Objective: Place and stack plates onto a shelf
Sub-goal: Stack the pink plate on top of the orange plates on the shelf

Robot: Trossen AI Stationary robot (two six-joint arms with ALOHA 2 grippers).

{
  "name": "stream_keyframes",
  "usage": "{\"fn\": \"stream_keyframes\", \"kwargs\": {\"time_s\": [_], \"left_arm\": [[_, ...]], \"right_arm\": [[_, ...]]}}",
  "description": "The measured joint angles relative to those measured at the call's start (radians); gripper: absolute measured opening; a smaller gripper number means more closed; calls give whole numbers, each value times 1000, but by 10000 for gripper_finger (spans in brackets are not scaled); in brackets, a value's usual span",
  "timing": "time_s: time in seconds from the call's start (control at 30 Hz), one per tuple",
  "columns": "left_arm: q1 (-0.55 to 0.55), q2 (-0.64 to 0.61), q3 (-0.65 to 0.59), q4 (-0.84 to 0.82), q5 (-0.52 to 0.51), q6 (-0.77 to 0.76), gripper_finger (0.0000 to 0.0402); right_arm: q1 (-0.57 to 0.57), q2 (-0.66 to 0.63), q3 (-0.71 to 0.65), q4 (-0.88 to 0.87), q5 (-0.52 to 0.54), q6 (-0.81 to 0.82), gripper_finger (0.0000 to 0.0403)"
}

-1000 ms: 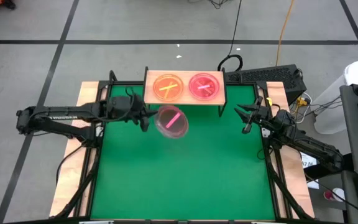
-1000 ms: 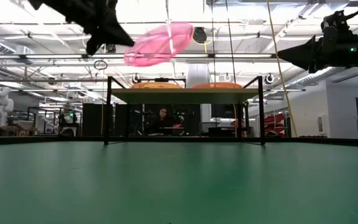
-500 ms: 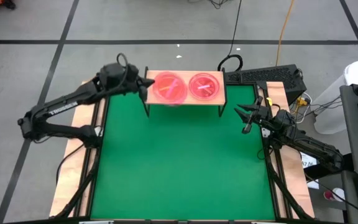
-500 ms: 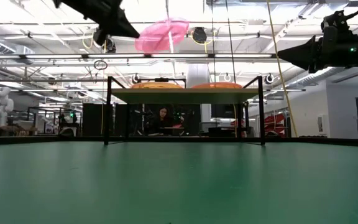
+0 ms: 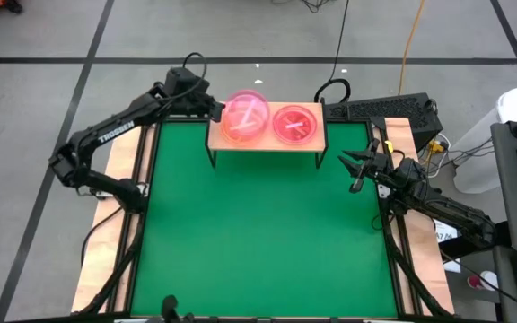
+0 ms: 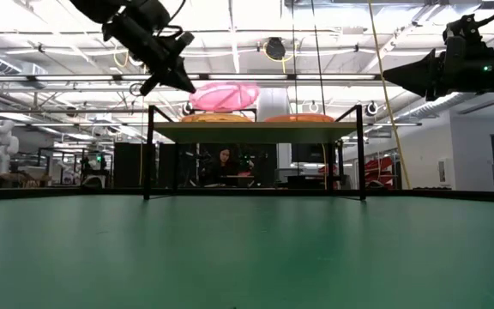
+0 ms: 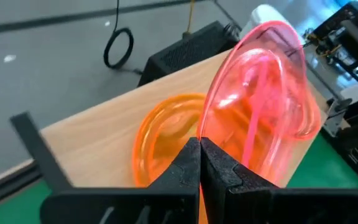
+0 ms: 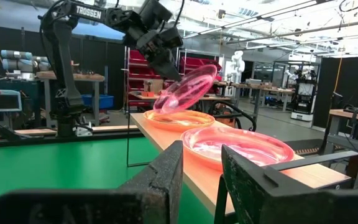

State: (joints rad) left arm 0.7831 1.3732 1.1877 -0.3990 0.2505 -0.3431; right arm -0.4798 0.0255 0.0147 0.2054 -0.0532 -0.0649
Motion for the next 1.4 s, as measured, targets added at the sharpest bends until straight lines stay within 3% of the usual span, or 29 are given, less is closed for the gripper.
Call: {"fn": "stream_keyframes", "kwargs": {"time_s": [1.4], "left_arm": [[19, 2, 1, -85, 10, -56, 1]], "right_arm": [[0, 0, 0, 0, 0, 0, 93]]}}
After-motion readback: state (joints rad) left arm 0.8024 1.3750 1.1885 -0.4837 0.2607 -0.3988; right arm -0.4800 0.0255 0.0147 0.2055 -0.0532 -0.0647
